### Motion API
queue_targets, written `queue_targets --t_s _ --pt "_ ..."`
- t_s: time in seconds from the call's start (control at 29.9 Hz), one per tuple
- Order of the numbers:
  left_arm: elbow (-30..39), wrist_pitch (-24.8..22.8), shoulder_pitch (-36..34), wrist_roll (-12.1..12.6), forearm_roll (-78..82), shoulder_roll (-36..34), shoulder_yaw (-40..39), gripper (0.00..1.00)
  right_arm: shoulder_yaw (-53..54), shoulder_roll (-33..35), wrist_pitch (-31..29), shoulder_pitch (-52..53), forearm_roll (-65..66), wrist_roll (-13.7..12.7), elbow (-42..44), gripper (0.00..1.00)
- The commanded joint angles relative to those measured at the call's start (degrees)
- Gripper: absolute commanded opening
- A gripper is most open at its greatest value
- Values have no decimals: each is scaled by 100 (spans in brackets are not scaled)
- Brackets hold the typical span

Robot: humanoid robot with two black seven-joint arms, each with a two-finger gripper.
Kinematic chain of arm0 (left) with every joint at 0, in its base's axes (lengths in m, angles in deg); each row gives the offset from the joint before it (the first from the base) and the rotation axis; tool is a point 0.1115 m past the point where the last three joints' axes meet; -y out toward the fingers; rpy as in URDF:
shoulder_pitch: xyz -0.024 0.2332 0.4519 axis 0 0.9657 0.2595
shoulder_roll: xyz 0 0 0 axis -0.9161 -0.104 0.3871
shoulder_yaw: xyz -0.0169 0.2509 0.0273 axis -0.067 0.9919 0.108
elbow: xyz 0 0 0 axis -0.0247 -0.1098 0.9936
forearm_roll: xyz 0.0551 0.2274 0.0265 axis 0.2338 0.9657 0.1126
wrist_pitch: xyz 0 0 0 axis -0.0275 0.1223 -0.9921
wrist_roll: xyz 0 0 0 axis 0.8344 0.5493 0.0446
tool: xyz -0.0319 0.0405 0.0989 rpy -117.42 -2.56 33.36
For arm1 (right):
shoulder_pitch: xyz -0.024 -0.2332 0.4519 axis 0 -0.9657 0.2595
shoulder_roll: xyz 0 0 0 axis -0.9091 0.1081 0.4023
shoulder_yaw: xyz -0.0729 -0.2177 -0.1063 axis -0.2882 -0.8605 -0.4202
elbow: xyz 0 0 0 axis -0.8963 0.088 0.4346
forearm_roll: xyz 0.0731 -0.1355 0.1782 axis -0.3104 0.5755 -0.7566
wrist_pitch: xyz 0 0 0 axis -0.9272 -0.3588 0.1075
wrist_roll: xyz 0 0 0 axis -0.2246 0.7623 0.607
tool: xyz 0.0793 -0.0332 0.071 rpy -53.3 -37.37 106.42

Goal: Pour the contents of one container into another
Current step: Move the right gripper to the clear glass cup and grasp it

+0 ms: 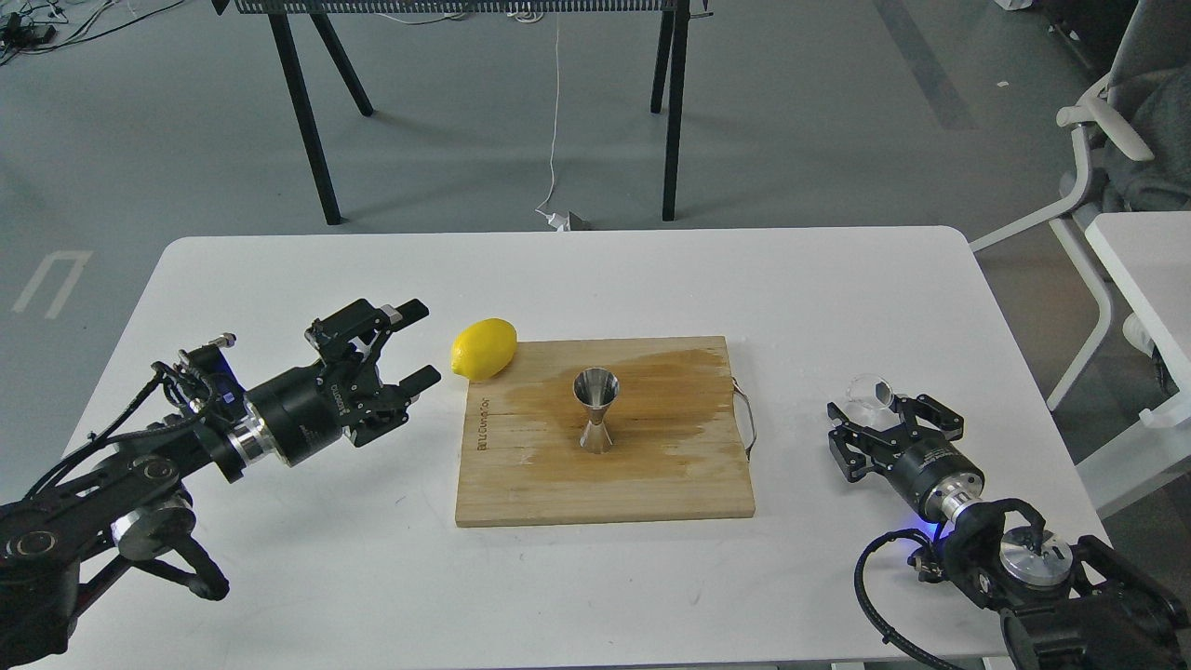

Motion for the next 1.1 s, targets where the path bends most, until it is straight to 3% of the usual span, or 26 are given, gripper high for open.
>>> queue_targets --t_s 0.0,0.67,1.07 --pt "-35 0 0 0 0 0 0 97 0 8 0 -9 16 -1 0 60" --pt "-35 0 0 0 -9 9 0 97 0 17 -80 -44 24 -45 -140 48" --pt "-35 0 9 0 -9 17 0 97 9 676 -36 -272 384 -36 -1958 47"
